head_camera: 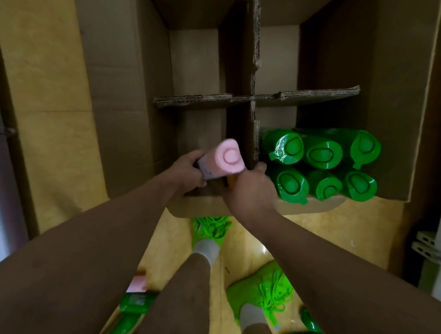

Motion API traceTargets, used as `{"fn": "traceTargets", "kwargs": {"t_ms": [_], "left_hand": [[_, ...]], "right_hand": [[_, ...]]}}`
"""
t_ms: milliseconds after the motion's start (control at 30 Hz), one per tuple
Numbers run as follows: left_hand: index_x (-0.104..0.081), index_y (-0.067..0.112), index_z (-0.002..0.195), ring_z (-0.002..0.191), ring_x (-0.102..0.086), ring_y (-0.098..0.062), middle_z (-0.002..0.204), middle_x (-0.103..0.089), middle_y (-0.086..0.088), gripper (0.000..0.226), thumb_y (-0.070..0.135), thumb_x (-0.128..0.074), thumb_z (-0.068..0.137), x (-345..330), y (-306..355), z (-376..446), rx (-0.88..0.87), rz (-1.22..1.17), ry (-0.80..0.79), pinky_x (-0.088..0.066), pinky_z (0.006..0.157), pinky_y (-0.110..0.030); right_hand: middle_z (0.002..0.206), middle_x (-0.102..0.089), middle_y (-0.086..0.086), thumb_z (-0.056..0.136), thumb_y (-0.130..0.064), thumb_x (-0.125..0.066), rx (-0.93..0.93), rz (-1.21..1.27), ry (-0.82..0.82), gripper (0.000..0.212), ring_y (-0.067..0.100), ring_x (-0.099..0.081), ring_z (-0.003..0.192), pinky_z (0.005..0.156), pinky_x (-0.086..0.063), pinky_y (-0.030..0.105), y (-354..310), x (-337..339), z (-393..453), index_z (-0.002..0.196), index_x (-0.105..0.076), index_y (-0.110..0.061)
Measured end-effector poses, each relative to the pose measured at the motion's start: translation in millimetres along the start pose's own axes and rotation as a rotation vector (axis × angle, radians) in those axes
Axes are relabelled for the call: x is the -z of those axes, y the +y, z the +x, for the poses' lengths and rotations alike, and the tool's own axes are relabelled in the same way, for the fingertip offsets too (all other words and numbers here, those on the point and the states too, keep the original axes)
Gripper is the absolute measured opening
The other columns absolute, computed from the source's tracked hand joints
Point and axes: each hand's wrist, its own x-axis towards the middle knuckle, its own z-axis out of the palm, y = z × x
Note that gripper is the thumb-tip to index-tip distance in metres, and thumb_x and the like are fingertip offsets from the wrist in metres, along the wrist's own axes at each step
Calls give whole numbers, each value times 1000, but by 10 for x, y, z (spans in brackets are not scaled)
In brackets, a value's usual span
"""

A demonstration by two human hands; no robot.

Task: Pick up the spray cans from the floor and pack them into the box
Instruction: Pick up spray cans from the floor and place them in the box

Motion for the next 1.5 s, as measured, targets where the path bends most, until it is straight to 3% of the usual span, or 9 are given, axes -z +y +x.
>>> {"fn": "traceTargets", "kwargs": {"t_ms": [133, 333, 467, 633, 900, 1067, 1200, 1300, 1500], "left_hand": [[-53, 15, 135, 109, -59, -18, 120, -64, -7, 76, -28, -56, 72, -3, -111, 26, -20, -21, -184, -52, 80, -13], [-63, -1, 127, 105, -64, -27, 128, -64, -17, 35, 2, -53, 93, -120, -50, 57, 310, -459, -62, -55, 74, -31], [-57, 0, 128, 107, -61, -28, 121, -64, -17, 31, 15, -47, 103, -284, 143, 31, 297, -324, -75, -49, 96, -39], [-59, 13, 107, 74, -59, -15, 87, -61, -3, 12, 18, -49, 103, -370, 232, -55, 271, -164, -132, -51, 67, -28], [-66, 9, 88, 103, -60, -27, 109, -66, -15, 31, 35, -54, 102, -439, 272, -63, 275, -66, 20, -47, 102, -38], [-55, 14, 76, 77, -55, -21, 82, -56, -9, 37, 39, -50, 103, -463, 453, -256, 252, 12, 54, -50, 70, -25], [-63, 23, 97, 102, -63, -27, 111, -65, -7, 38, 55, -43, 100, -474, 617, -498, 132, 160, 26, -52, 99, -44], [-56, 16, 136, 126, -56, -30, 137, -58, -11, 54, 55, -39, 102, -564, 820, -693, -5, 287, 144, -45, 105, -40], [-41, 23, 151, 144, -35, -24, 156, -41, -5, 61, 56, -42, 101, -953, 1120, -1050, -460, 649, 408, -27, 114, -35]], "right_hand": [[118, -46, 15, 89, -26, -58, 65, 16, 35, 41, 36, -61, 85, 66, -34, 32, 75, -45, -24, 129, -55, -18], [124, -40, 14, 90, -25, -60, 80, -48, 49, 53, 33, -57, 98, 69, -34, 32, 110, -54, -79, 140, -43, -17], [126, -38, 12, 88, -16, -62, 25, 11, 80, 56, 30, -56, 102, 71, -34, 31, 70, -82, -106, 138, -40, -19], [123, -41, 12, 86, -15, -67, 36, 62, 102, 51, 28, -57, 103, 72, -33, 29, 106, -107, -168, 131, -41, -17], [124, -43, 14, 85, -12, -64, 40, 196, 100, 74, 32, -56, 106, 77, -38, 33, 149, -66, -405, 150, -28, -18], [119, -48, 12, 85, -16, -62, 50, 265, 132, 59, 33, -56, 104, 75, -41, 36, 219, 72, -551, 139, -40, -18], [117, -53, 12, 90, -24, -60, 85, 336, 212, 43, 35, -57, 105, 81, -46, 39, 396, 224, -699, 132, -51, -17], [119, -56, 11, 93, -28, -58, 110, 392, 299, 44, 33, -56, 108, 85, -45, 38, 565, 354, -855, 135, -52, -18], [126, -51, 12, 93, -32, -57, -19, 411, 395, 52, 32, -53, 114, 89, -46, 38, 1226, 470, -1190, 141, -44, -17]]}}
